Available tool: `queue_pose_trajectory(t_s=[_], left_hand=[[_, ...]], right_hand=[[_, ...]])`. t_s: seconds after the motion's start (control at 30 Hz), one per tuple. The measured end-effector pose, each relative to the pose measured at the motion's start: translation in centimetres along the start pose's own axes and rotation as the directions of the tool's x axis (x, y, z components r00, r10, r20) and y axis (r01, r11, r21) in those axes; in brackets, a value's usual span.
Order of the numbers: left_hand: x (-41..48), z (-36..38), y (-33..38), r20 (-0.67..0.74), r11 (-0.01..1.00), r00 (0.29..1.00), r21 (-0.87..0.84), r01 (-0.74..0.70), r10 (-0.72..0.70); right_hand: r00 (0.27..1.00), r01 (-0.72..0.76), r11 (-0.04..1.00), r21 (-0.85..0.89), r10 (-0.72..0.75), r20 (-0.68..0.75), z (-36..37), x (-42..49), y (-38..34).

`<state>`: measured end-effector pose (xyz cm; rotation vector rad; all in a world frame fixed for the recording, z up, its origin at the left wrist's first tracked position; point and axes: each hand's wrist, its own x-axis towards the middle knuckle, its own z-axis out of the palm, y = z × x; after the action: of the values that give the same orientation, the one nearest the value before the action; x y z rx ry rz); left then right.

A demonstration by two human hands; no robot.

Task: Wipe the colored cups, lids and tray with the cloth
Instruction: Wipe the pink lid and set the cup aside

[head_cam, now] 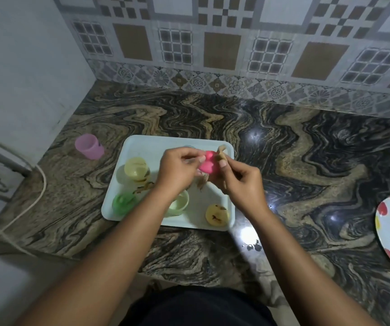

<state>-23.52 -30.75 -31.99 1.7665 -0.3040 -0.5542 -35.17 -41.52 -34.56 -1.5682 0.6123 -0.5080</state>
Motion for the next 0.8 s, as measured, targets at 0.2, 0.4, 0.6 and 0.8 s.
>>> queue_pose_trajectory(t_s=[0.2,0.4,0.6,0.8], left_hand=[[-1.9,-4.8,2.3,0.054,0.785,0.977,-0.587,0.198,-0.206],[-3.0,-8.1,3.1,0.151,0.636,0.971,-0.735,0.235,-0.185],[-3.4,-10.4,3.4,0.056,0.725,0.990,-0.676,0.132,-0.128],[-4.3,-12.2,3.5,0.011,0.804,0.996,-0.590,0.075,-0.084]], right_hand=[[0.994,0.051,0.985,0.164,-0.066,0.087,3.9,0.5,-4.2],[0.969,0.188,0.971,0.148,-0.208,0.132,7.1,0.4,-6.1],[0.834,0.550,0.821,-0.155,-0.531,0.151,9.1,0.2,-6.0],[0.924,0.328,0.943,0.063,-0.334,0.185,9.6,1.0,-7.9]])
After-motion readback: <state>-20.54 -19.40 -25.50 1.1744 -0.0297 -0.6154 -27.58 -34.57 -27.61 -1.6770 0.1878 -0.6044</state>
